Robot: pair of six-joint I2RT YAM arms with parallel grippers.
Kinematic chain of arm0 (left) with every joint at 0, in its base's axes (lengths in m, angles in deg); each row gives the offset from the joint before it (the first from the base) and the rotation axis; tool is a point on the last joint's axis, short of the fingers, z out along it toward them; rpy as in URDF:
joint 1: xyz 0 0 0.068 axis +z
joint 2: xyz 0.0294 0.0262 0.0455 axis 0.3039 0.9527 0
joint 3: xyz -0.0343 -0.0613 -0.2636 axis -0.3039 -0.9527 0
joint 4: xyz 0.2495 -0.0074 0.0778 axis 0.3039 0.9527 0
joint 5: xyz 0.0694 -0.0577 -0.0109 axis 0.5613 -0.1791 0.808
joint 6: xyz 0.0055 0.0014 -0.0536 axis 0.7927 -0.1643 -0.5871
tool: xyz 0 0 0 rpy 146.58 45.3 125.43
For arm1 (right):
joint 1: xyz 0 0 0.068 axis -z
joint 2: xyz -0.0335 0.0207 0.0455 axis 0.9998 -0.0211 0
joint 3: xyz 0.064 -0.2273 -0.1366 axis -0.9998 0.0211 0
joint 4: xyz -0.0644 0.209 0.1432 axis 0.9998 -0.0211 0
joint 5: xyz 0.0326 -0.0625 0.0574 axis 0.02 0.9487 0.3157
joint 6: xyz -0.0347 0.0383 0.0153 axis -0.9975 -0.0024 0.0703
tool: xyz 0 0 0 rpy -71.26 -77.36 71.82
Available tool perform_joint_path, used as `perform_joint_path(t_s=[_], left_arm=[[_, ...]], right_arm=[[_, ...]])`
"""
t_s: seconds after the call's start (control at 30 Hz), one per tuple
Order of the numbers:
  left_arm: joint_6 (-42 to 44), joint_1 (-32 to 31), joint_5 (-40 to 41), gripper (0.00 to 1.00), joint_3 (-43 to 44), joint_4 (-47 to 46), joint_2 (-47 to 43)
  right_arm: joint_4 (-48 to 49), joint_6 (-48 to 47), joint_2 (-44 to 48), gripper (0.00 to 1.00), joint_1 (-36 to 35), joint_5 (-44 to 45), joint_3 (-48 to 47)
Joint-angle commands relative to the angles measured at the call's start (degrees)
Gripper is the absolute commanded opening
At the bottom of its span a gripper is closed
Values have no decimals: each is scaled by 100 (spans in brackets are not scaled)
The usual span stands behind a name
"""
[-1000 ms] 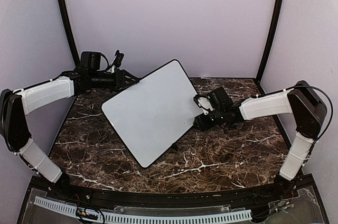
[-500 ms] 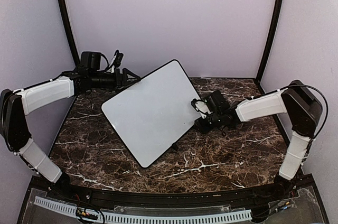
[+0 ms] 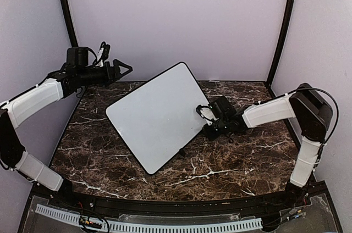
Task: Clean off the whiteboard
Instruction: Place the whiteboard at the center of the board, then move the whiteboard to the center of the board.
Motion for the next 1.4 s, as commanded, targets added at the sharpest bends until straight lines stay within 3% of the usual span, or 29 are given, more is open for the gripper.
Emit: perform_joint_path(t_s=[0.0, 0.07, 0.37, 0.7, 1.07, 1.37], left_arm=[[-79, 207, 374, 85, -119, 6, -312], [-115, 292, 514, 86, -165, 3, -391], [-185, 457, 871, 88, -299, 37, -596], [-260, 584, 1366, 93, -463, 58, -882], [-378, 682, 1330, 96, -602, -56, -924], [-437, 711, 1244, 96, -682, -166, -892]], right_arm=[[224, 172, -30, 6, -94, 127, -149], [363, 316, -67, 0, -121, 230, -195], [337, 1198, -621, 0, -380, 779, -864], [-206, 2174, -1890, 0, -480, 1917, -2732], [-1182, 3039, -3343, 0, -578, 2746, -4929], [-1305, 3232, -3624, 0, -660, 2691, -5368]])
